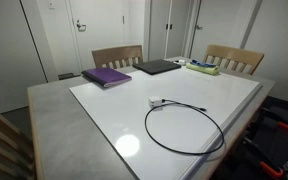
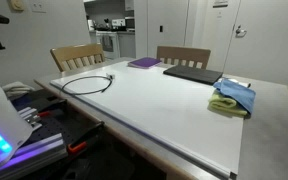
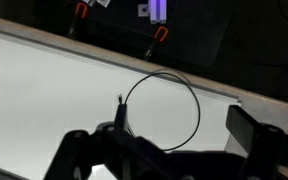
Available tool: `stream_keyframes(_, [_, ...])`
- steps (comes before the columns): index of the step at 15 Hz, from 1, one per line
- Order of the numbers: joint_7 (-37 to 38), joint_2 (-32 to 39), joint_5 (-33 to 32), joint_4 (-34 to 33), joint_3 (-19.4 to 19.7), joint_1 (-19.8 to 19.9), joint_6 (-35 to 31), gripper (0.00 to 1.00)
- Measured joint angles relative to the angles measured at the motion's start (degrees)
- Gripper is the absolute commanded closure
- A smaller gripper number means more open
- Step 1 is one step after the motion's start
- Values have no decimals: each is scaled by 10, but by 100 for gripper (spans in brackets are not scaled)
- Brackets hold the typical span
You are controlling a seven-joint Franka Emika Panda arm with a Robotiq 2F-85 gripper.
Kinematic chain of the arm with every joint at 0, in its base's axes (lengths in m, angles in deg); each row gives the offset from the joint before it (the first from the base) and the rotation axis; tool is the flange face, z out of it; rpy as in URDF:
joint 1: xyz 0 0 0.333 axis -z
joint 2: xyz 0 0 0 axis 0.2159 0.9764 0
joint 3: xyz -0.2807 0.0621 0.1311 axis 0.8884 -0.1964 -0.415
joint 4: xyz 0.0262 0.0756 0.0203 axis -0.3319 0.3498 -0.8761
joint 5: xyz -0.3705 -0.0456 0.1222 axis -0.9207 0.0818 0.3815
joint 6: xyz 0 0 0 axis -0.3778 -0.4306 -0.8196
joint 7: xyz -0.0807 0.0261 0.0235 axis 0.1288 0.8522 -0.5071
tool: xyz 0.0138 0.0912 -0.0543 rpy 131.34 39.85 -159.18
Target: Place the charger straight across the board
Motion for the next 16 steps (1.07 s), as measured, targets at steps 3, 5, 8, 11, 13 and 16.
stream_keyframes(3, [0,0,0,0,0,0,0,0])
stream_keyframes(5, [0,0,0,0,0,0,0,0])
stream_keyframes(8, [0,3,-1,0,-2,0,-8,0])
stream_keyframes(11, [-17,18,-17,0,-2,0,-54,0])
stream_keyframes(13, [-39,35,-39,1,1,0,-105,0])
stream_keyframes(16, [-90,72,-67,3,20,0,-205,0])
